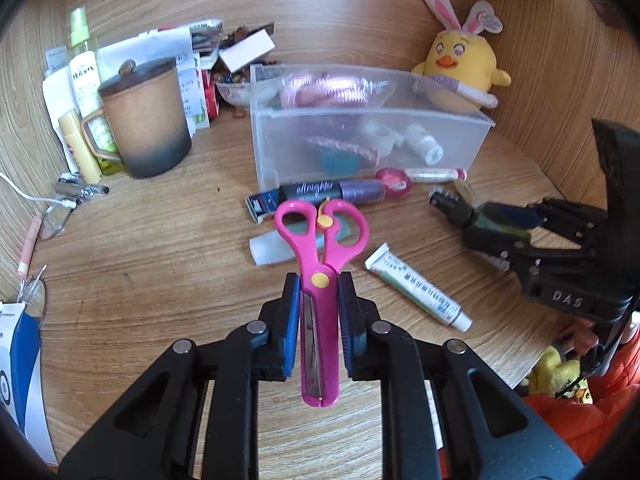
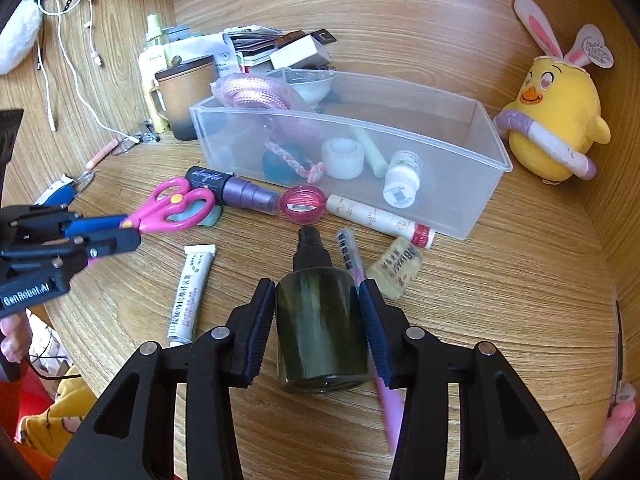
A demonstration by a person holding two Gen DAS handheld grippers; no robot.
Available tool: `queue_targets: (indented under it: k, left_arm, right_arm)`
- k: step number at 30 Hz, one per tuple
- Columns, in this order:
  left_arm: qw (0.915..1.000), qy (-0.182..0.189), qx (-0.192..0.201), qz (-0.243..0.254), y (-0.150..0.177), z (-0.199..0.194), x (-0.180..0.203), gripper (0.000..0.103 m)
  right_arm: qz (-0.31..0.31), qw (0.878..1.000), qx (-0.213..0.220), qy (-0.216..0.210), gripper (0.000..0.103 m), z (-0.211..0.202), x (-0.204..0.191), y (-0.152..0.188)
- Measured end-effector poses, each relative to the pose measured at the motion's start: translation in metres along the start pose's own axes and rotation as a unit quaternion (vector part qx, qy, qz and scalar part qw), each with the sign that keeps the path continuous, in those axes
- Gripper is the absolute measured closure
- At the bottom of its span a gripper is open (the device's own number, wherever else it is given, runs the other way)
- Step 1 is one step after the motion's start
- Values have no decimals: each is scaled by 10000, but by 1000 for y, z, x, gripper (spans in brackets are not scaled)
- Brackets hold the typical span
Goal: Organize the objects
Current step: 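Drop the pink scissors and green bottle into the clear box and open both grippers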
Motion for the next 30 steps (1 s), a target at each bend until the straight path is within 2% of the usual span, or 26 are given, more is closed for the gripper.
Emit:
queue_targets:
  k: [7, 15, 18, 23, 28, 30]
  left_arm:
    - [9992, 31, 402, -70, -26, -18, 3, 85]
    - [9974, 35, 701, -172, -51, -29, 3, 87]
    - [9966, 79, 800, -202, -62, -33, 4, 96]
    - [9944, 72, 1041, -173, -80, -40, 8, 99]
    - [9943, 27, 1066, -14, -88, -38, 13, 99]
    - [9959, -11, 899, 10, -84, -32, 12, 93]
  right_arm:
    - [120, 9993, 260, -255, 64, -16, -3, -12]
    - [202, 9977, 568, -324, 64, -33, 2, -29]
    - [247, 9970, 642, -355, 64, -37, 5, -34]
    - [285, 9962, 745, -337, 64, -40, 11, -43]
    - [291, 9956, 822, -335, 64, -42, 16, -51]
    - [311, 9955, 827, -356, 64, -42, 17, -52]
Point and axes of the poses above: each gripper's, at about its wrist camera, not at the fingertips, and z roughly the way its jaws point, x to its right, y to its underside, the point moved 10 cm from there along z, roughly the way its jaws point, and after that the axes turned 12 degrees about -y, right-handed, at the moved point
